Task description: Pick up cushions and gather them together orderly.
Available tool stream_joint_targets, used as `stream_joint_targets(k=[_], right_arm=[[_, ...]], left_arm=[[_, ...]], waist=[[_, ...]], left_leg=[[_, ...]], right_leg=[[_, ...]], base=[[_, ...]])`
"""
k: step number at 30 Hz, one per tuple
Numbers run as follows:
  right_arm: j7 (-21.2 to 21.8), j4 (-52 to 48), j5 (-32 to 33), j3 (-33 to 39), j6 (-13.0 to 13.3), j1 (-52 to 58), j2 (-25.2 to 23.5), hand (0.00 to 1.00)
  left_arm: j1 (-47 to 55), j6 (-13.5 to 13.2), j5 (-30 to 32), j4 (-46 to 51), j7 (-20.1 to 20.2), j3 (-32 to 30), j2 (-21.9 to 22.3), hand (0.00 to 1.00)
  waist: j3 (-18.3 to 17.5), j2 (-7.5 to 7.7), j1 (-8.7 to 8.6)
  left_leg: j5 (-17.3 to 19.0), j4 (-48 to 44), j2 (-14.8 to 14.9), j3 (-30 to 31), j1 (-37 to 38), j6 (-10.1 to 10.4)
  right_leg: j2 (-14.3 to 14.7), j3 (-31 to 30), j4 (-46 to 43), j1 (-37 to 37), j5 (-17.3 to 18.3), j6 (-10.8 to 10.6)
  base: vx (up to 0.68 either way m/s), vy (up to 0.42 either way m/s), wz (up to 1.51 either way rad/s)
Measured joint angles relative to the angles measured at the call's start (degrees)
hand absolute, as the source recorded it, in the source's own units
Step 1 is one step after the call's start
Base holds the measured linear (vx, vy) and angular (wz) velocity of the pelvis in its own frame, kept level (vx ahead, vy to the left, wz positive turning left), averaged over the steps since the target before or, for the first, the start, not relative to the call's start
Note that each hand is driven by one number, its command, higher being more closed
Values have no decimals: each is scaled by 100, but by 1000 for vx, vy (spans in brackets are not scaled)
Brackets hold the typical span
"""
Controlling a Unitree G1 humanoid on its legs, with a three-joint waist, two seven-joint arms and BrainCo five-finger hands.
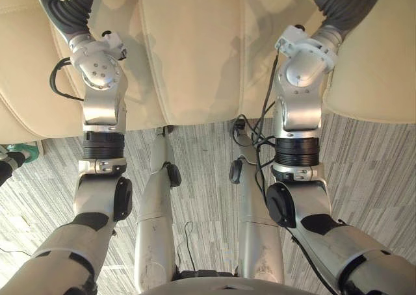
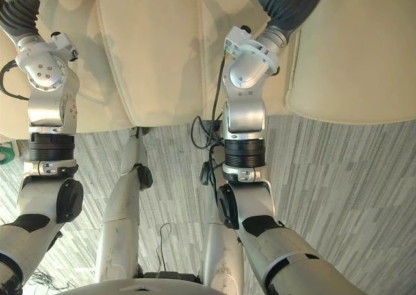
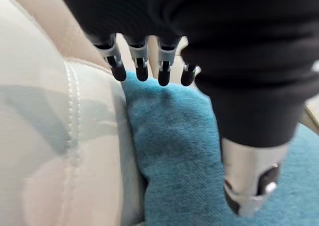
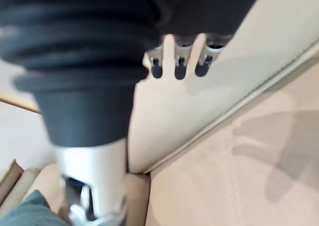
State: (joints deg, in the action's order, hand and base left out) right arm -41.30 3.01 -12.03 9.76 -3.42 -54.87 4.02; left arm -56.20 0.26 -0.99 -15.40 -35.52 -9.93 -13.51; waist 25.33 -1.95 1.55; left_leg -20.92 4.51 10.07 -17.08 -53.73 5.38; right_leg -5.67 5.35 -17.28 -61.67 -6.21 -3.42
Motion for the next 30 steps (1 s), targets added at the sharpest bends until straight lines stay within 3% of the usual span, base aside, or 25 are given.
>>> stream_joint_targets(k=[6,11,14,16,19,21,24,27,30], right_arm=[[370,-342,117,-1,12,741,180,0],[886,-936,216,-39,104,2010,578,0],[1408,-1202,389,-197,298,3071,566,0],[1776,-1276,533,-279,360,3722,540,0],[2256,-1190,622,-308,366,4470,221,0],[2485,-872,638,-417,387,4900,180,0],[2918,-59,787,-519,448,5661,-189,0],[3216,922,828,-518,443,6111,-376,0],[3355,1978,680,-554,407,6120,-400,0]], left_arm=[[460,-176,-2,124,329,90,-117,0],[1509,-318,-236,141,820,50,-125,0],[2709,-406,-571,421,1277,-172,-132,0],[3335,-455,-658,574,1638,-225,-127,0],[4183,-459,-659,499,2019,-398,47,0],[4749,-453,-611,329,2201,-552,363,0],[5747,-428,-625,-566,2395,-986,967,0],[6168,-371,-676,-1687,2498,-1266,1280,0],[6237,-290,-595,-2752,2514,-1632,1458,0]], waist=[[0,0,-5],[-2,3,-28],[-51,87,-28],[-88,135,-19],[-209,295,-32],[-499,331,-74],[-1283,392,-76],[-1846,401,-74],[-2088,393,-65]], left_leg=[[3,1,21,93,529,3],[61,0,-17,249,1309,3],[301,-4,-61,185,2030,-12],[425,-192,-21,123,2267,-56],[927,-880,117,8,2548,-71],[1187,-1161,193,-36,2795,-67],[1600,-1206,309,-364,3607,58],[1713,-975,304,-559,4145,128],[1647,-678,245,-659,4535,156]], right_leg=[[10,100,-278,453,250,53],[-85,236,-719,1128,615,92],[-148,188,-916,1721,959,90],[-140,178,-889,2042,1004,73],[-86,155,-676,2644,984,46],[-14,137,-476,3059,974,35],[74,73,147,3959,893,26],[135,-46,647,4478,789,-7],[162,-106,1057,4886,606,-77]], base=[[1,-86,8],[-1,-131,22],[34,-158,7],[44,-122,-6],[61,-85,-21],[98,-39,-28],[164,11,-51],[186,32,-36],[149,23,-14]])
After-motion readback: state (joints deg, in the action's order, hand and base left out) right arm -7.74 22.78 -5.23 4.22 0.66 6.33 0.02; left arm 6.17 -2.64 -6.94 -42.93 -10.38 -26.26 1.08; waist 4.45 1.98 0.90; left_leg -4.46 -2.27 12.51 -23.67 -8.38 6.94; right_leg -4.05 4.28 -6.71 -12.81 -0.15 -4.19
